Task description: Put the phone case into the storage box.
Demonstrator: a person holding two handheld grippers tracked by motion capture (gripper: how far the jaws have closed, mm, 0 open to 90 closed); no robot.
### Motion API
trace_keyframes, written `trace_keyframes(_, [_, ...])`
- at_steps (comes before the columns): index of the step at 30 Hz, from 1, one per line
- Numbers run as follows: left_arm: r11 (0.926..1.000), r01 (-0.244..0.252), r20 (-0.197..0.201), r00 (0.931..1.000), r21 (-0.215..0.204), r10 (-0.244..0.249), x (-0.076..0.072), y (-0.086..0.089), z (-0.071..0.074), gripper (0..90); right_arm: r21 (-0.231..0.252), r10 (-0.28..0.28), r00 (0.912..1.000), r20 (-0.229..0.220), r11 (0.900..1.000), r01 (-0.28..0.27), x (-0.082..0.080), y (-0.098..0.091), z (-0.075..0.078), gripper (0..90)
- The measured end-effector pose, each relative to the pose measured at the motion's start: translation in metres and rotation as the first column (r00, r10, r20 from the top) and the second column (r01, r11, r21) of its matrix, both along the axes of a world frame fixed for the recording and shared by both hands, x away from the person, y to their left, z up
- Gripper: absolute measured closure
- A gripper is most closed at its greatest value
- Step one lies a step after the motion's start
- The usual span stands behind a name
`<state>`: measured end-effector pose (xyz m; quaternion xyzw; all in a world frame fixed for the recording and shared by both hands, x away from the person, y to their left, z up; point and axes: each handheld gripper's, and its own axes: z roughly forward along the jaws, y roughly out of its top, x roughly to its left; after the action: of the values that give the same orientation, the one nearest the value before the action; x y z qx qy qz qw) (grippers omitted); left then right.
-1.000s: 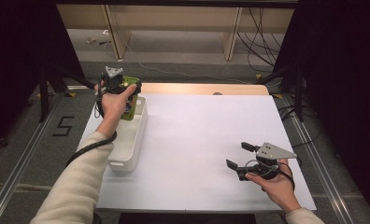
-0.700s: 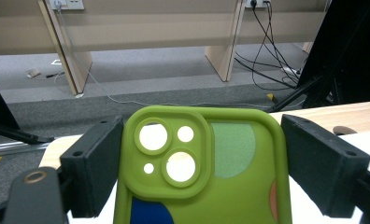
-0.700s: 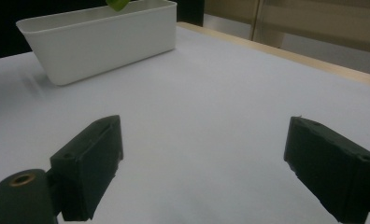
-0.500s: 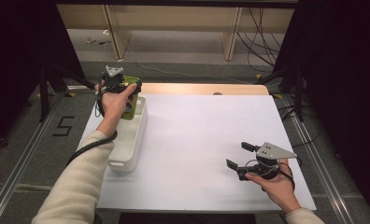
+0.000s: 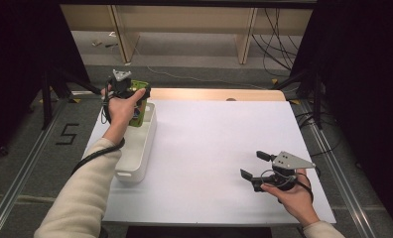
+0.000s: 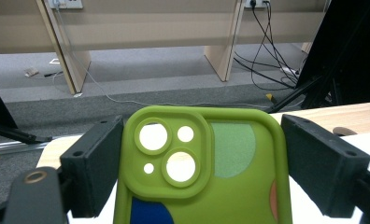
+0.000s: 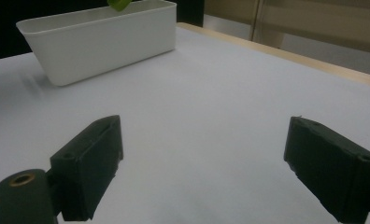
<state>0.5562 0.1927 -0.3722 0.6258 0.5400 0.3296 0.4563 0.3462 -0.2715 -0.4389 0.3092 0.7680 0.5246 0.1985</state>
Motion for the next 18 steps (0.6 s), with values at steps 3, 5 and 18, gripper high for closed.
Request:
trace_keyframes(3, [1.0,0.001,-0.001,1.0,0.001,-0.001,0.0005,-0.0001,0.0,16.1,-0.001,0.0,1.0,0.0,1.0,0.0,0.0,0.0,0.0,12.8])
trace_keyframes(5, [1.0,0.0,-0.001,1.0,0.002,0.0,0.0009,-0.0001,-0.0001,16.1,-0.001,0.0,1.0,0.0,1.0,0.0,0.0,0.0001,0.0,12.8])
trace_keyframes(18, [1.0,-0.003,-0.007,1.0,0.001,0.003,0.0046,-0.0001,-0.0012,16.1,-0.001,0.001,1.0,0.0,1.0,-0.001,0.0,0.0,0.0,12.8])
